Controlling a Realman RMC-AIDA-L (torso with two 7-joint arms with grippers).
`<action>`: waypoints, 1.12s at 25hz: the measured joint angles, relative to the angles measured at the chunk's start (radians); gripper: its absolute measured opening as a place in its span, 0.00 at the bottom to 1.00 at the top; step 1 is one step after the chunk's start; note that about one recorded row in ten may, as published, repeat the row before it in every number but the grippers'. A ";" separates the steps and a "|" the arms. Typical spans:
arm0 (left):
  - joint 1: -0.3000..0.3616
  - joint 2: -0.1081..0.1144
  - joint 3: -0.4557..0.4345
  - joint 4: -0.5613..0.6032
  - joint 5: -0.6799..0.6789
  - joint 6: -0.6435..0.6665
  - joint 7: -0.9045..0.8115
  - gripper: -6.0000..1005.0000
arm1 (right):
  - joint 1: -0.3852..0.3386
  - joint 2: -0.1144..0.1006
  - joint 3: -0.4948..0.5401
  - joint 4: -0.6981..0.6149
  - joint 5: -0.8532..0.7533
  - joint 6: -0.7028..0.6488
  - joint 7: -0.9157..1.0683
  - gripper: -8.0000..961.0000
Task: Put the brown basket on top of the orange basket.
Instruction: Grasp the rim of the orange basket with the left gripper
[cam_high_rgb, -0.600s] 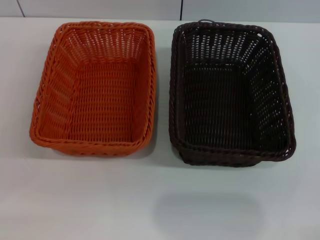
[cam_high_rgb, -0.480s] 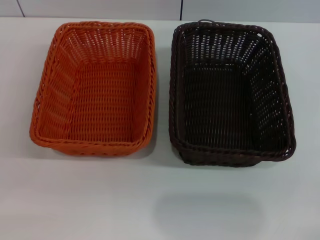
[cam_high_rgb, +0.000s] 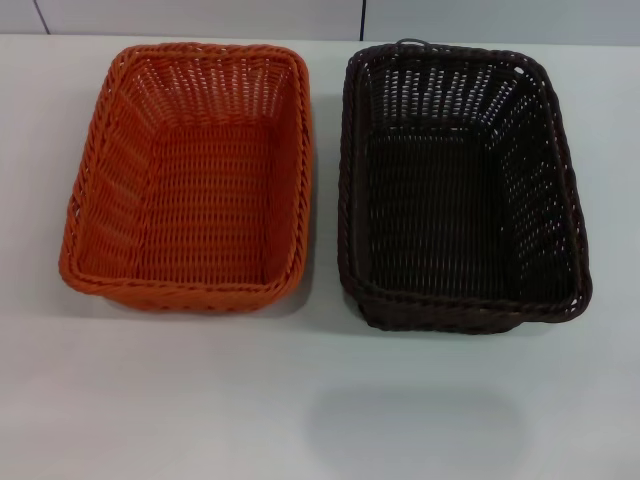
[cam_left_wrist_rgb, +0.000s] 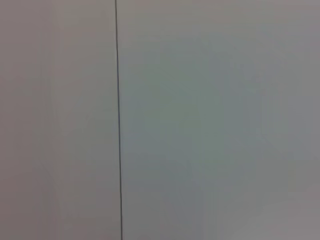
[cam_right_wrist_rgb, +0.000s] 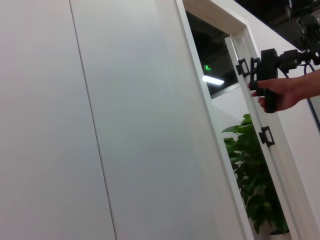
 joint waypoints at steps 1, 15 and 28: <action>0.000 0.000 0.000 0.000 0.000 0.000 0.000 0.83 | 0.000 0.000 0.000 -0.001 0.000 0.001 0.000 0.84; 0.000 0.000 0.000 0.000 0.000 0.000 0.000 0.83 | -0.003 0.000 -0.023 -0.003 0.002 0.007 0.000 0.84; -0.001 -0.001 0.007 0.000 0.005 0.000 0.000 0.83 | -0.005 0.000 -0.025 -0.005 0.001 0.009 0.000 0.84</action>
